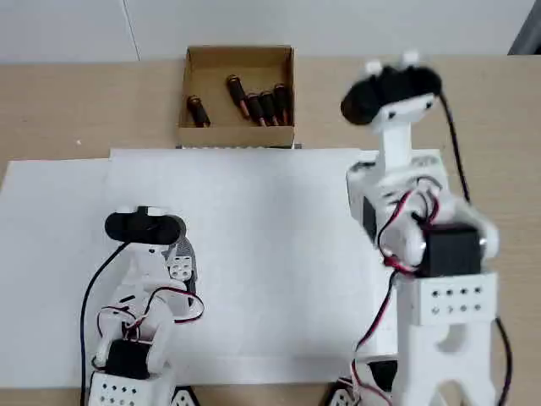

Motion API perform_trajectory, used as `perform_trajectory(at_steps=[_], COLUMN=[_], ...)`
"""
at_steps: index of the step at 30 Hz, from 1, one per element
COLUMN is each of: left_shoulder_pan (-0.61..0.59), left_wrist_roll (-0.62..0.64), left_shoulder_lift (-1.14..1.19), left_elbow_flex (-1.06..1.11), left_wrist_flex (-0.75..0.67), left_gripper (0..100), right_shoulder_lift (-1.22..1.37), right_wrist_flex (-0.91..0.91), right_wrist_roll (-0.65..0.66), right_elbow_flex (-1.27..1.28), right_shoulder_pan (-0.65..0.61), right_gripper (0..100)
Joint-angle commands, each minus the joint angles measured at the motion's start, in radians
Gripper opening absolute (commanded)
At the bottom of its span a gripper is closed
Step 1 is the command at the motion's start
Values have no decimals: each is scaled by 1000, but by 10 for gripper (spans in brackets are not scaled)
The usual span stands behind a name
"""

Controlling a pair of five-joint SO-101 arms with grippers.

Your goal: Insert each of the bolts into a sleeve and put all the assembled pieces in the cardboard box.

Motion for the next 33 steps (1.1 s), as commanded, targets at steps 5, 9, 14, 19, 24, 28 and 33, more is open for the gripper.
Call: perform_trajectory(at_steps=[5, 9, 14, 19, 24, 28, 33], left_shoulder_pan=[-8, -8, -8, -8, -8, -8, -8], left_wrist_roll=[2, 2, 2, 2, 2, 2, 2], left_shoulder_lift=[-9, -9, -9, -9, -9, -9, -9], left_elbow_flex=[-4, -4, -4, -4, -4, -4, -4], left_wrist_flex=[-23, -23, -23, -23, -23, -23, -23], left_gripper=[6, 6, 6, 6, 6, 6, 6], right_shoulder_lift=[-246, -351, -460, -575, -714, -819, -947], right_wrist_flex=[-231, -312, -407, -498, -532, -529, -529], right_wrist_roll=[-11, -44, -52, -52, -52, -51, -51], right_elbow_flex=[489, 681, 858, 1033, 1137, 1209, 1306], right_shoulder_pan=[5, 5, 5, 19, 65, 71, 65], right_gripper=[2, 2, 2, 2, 2, 2, 2])
